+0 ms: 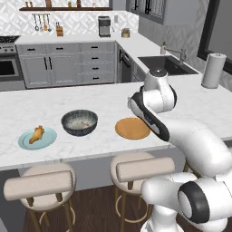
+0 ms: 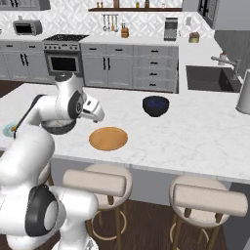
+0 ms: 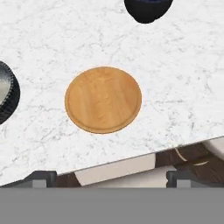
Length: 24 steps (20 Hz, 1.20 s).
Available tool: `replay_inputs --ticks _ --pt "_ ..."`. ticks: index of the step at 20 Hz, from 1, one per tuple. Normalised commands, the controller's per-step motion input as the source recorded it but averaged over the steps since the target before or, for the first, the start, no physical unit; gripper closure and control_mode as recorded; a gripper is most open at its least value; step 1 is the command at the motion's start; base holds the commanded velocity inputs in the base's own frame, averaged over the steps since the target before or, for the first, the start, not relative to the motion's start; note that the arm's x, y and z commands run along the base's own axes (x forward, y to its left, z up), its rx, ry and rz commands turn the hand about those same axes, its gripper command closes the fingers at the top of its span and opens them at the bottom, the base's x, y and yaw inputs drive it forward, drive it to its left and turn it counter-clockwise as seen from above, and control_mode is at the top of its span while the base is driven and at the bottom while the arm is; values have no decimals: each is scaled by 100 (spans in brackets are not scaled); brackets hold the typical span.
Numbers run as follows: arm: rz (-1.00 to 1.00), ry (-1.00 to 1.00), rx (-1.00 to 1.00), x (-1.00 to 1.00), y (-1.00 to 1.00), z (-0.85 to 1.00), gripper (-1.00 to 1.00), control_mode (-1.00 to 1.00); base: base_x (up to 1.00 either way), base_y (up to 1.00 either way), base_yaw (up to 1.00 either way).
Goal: Pick the chicken drumstick and garlic from their plates and place them in the bowl. Then put the bowl in the fridge.
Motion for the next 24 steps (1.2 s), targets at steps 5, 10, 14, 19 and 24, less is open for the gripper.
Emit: replay_inputs --ticks 5,10,14,19,24 --pt "3 22 2 -93 -40 28 -100 -100 0 0 0" --pt "7 27 -4 -53 -9 26 -100 -100 0 0 0" --pt "16 -1 0 -68 13 0 -100 -100 0 0 0" --pt "6 -3 0 -50 1 -6 -100 -100 0 0 0" --pt "0 0 0 0 0 -1 -100 -100 0 0 0"
